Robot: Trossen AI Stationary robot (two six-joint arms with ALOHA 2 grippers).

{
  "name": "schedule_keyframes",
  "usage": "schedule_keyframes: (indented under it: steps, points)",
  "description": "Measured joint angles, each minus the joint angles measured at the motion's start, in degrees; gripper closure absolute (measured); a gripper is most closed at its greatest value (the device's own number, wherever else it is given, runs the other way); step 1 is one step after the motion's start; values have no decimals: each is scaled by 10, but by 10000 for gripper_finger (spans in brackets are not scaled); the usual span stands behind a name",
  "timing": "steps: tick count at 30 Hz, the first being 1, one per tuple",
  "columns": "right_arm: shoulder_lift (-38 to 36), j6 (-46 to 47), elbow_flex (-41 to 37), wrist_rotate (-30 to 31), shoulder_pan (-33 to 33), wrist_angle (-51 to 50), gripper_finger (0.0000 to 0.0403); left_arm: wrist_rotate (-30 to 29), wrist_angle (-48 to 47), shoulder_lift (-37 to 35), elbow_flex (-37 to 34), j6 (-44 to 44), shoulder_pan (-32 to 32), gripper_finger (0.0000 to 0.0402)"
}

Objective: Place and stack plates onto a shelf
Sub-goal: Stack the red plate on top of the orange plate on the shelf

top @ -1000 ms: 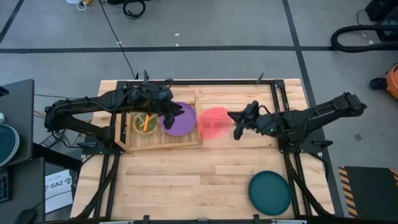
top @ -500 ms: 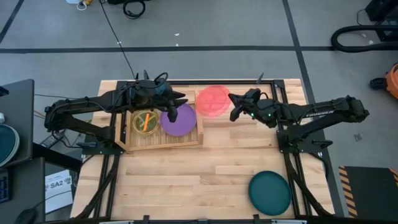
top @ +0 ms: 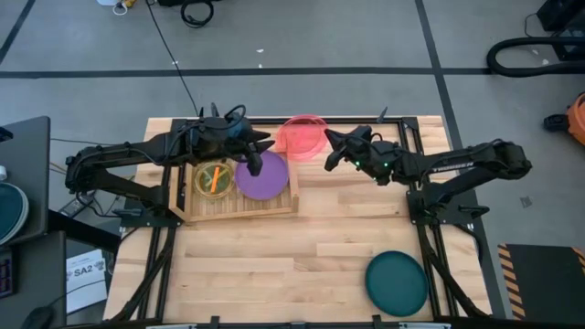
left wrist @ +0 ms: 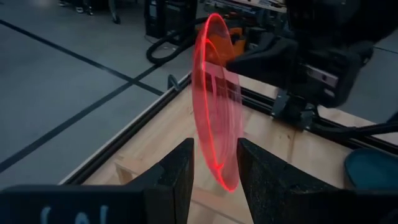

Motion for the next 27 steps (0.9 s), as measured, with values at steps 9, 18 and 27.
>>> schedule_keyframes:
  steps: [9, 18, 27]
  points:
    - [41, -4, 0, 0, 0, 59, 394, -36, 0, 0, 0, 0, 0, 273]
    - [52, 4, 0, -20, 1, 89, 394, -45, -1, 0, 0, 0, 0, 273]
    - [52, 32, 0, -64, 2, 91, 394, -45, -2, 0, 0, 0, 0, 274]
